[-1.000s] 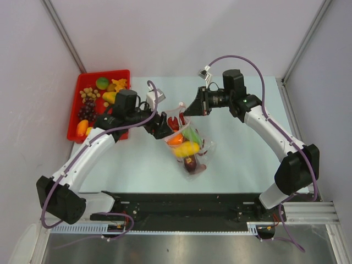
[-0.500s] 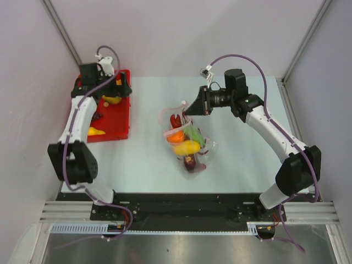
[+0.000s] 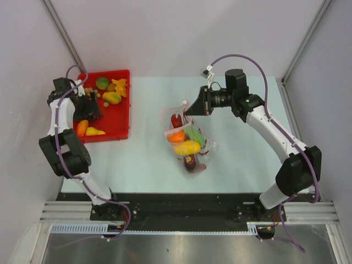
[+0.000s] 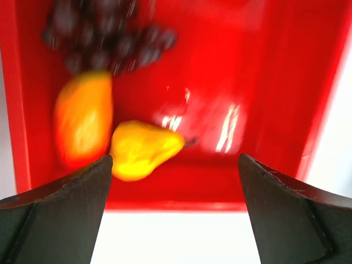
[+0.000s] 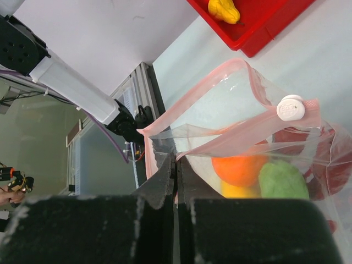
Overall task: Place the food in the zip-top bag and seal the zipper
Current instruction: Pick up the fake fruit from the bin.
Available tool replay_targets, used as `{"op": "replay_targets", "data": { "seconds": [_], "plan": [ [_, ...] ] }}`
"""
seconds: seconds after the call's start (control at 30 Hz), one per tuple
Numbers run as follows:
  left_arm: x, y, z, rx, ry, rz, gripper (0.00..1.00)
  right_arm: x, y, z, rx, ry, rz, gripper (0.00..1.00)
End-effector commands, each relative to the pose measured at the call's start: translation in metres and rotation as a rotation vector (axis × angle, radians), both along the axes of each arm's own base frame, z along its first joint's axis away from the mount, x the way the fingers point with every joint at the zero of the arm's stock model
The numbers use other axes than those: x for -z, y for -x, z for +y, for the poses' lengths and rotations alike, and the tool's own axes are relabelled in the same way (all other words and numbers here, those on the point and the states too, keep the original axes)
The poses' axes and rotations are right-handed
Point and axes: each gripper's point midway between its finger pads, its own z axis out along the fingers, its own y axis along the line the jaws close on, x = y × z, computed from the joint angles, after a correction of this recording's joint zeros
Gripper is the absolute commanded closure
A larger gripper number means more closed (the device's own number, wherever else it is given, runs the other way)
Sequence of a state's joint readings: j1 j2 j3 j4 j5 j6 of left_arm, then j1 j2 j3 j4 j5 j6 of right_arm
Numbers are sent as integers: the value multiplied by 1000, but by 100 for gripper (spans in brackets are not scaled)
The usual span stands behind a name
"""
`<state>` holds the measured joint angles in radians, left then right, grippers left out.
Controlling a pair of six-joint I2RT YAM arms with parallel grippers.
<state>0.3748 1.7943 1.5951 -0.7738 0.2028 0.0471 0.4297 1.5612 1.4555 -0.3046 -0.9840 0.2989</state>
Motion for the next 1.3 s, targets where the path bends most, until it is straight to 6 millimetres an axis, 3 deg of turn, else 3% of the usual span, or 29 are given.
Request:
{"op": "replay_targets", "data": {
  "seconds": [0.0,0.17,0.3,0.53,0.77,1.1,1.27],
  "plan": [
    [12,41,8,24,-43,122,2,-28,2,-1,-14,-45,-101,100],
    [31,47,12,4,-33,176,6,-25,0,0,-19,-43,-93,100],
    [60,50,11,-31,3,240,5,-23,0,-1,-20,-43,-90,100],
    [89,43,19,-73,-5,276,9,-25,-2,-4,-16,-46,-90,100],
    [95,29,18,-83,4,248,19,-21,-4,-5,-8,-36,-79,100],
    [99,1,11,-43,-8,234,18,-19,-8,-2,0,-43,-60,100],
    [85,-6,7,-20,6,188,36,-20,-8,-2,6,-40,-62,100]
  ]
}}
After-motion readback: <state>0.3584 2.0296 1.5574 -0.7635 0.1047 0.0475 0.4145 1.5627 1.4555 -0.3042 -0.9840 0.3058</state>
